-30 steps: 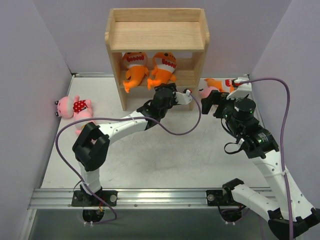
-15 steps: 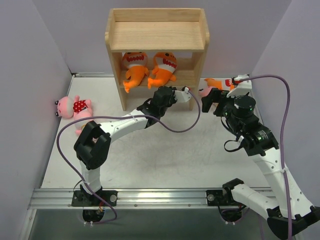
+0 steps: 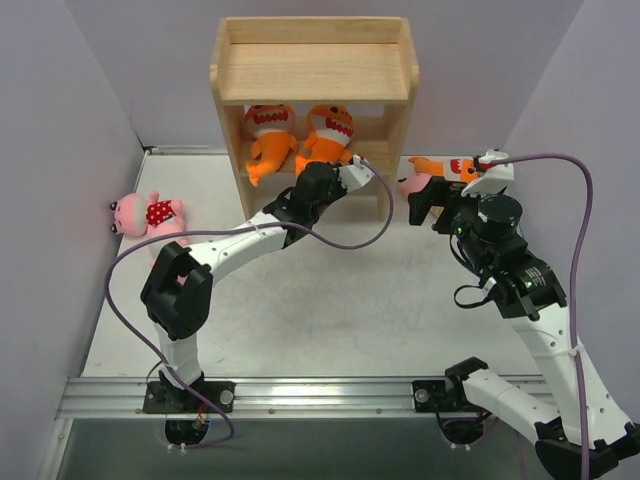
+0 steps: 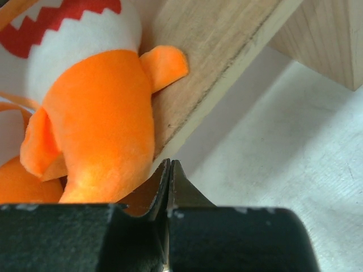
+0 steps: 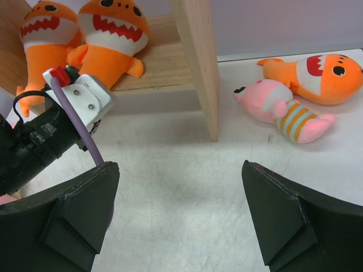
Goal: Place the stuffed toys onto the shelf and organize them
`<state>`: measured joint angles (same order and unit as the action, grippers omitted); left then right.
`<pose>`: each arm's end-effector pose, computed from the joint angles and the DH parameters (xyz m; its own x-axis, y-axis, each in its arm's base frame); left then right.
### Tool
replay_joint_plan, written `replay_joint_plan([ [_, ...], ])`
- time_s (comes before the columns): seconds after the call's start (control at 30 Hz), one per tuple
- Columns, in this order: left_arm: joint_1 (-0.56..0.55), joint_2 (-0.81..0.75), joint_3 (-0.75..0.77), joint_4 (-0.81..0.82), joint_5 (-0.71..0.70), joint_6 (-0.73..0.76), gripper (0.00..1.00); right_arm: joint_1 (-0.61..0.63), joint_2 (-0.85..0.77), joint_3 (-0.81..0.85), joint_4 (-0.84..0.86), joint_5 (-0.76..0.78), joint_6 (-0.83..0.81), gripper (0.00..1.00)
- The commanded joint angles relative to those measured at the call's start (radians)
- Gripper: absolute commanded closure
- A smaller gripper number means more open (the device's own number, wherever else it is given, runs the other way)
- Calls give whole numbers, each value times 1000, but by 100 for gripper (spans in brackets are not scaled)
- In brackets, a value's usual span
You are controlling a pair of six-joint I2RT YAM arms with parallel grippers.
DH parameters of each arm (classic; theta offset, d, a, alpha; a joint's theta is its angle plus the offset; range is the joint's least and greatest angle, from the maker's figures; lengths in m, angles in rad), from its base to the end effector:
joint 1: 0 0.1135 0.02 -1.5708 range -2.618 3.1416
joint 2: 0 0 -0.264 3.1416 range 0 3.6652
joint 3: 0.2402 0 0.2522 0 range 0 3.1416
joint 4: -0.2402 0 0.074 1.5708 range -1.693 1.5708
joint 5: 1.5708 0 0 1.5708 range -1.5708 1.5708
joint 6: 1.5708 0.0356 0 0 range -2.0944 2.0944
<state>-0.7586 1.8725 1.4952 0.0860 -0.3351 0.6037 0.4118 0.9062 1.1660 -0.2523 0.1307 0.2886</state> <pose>0.3357 -0.3020 0.3002 0.0674 0.6748 -0.7349 0.4649 0.6305 0.6215 0.1740 0.0709 0.4430 -0.0724 0.2763 -0.9583 -0.2679 0.9202 0.2855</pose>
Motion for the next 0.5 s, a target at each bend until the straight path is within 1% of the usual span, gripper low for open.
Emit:
replay_joint_plan([
  [0.0, 28, -96, 56, -9, 73, -126, 97, -5, -38, 9, 19, 0, 9, 7],
  [0.1, 35, -130, 83, -45, 103, -194, 97, -5, -41, -6, 28, -17, 15, 7],
  [0.13, 36, -142, 88, -63, 111, -234, 91, -5, -40, -12, 36, -23, 26, 7],
  [0.17, 38, -173, 92, -71, 138, -254, 77, -7, -33, -28, 54, -41, 37, 7],
  [0.23, 44, -209, 88, -84, 171, -324, 64, -7, -27, -43, 77, -60, 58, 7],
  [0.27, 54, -229, 85, -84, 186, -349, 55, -7, -17, -51, 106, -66, 98, 7],
  [0.3, 64, -266, 82, -122, 211, -372, 51, -7, -13, -67, 123, -69, 118, 7],
  [0.33, 71, -286, 70, -133, 226, -425, 48, -7, -10, -78, 143, -72, 144, 7],
  [0.37, 97, -324, 63, -144, 243, -450, 48, -7, -3, -91, 198, -86, 182, 7],
  [0.4, 113, -341, 56, -158, 266, -503, 48, -5, 3, -104, 226, -117, 201, 7],
  [0.43, 126, -358, 34, -160, 325, -530, 48, -7, 11, -121, 244, -121, 216, 7],
  [0.47, 157, -387, 25, -166, 335, -553, 48, -5, 35, -124, 284, -138, 242, 7],
])
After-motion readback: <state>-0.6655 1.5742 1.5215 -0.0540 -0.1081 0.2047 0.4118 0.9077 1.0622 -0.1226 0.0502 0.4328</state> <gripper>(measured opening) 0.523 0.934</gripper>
